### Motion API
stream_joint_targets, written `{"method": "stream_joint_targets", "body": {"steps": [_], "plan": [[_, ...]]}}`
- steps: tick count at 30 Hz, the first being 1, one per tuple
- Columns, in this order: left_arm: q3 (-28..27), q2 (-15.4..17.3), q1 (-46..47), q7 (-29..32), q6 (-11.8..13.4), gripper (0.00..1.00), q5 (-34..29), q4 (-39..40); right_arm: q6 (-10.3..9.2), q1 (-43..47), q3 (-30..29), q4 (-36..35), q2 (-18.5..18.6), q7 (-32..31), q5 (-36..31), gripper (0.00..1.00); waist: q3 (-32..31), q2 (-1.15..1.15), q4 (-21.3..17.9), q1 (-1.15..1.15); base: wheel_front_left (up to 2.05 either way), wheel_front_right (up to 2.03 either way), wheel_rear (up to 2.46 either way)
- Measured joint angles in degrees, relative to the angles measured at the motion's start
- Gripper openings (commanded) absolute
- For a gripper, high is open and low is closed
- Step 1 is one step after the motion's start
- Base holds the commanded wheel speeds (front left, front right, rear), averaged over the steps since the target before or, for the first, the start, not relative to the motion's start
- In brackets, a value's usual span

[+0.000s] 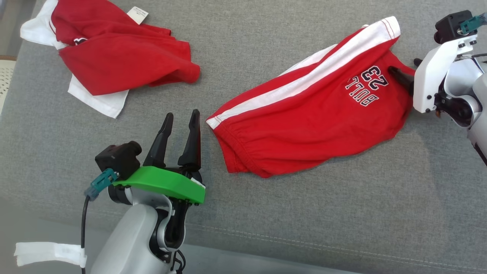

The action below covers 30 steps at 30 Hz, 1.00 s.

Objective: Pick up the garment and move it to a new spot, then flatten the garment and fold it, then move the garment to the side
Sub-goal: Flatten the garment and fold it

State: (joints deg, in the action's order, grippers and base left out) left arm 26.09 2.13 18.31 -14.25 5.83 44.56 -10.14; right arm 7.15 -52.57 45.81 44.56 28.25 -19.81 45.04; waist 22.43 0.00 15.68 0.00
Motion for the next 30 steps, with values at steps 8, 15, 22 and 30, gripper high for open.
{"method": "stream_joint_targets", "body": {"steps": [8,15,22,30], "plan": [[-1.5,0.0,-1.7,0.0,0.3,1.0,-0.5,0.6,-0.02,0.5,2.9,-0.2,-0.9,-1.9,3.2,0.44,-1.4,0.0,0.3,0.0,0.0,0.0,0.0],[-3.1,0.0,-2.2,0.0,0.3,1.0,-1.9,1.9,-0.02,0.9,3.6,-0.6,-0.9,-1.2,4.6,0.0,-1.9,0.0,-0.2,0.0,0.0,0.0,0.0],[-4.8,0.0,-3.7,-0.2,0.8,1.0,-2.7,2.4,-0.02,1.1,4.3,-1.3,-1.0,1.4,6.1,0.0,-2.7,0.0,-1.7,0.0,0.0,0.0,0.0],[-6.0,0.0,-4.6,-0.2,0.8,1.0,-3.5,2.8,-0.02,3.8,4.6,-1.6,-1.1,6.4,7.5,0.0,-4.1,0.0,-4.4,0.0,0.0,0.0,0.0]]}}
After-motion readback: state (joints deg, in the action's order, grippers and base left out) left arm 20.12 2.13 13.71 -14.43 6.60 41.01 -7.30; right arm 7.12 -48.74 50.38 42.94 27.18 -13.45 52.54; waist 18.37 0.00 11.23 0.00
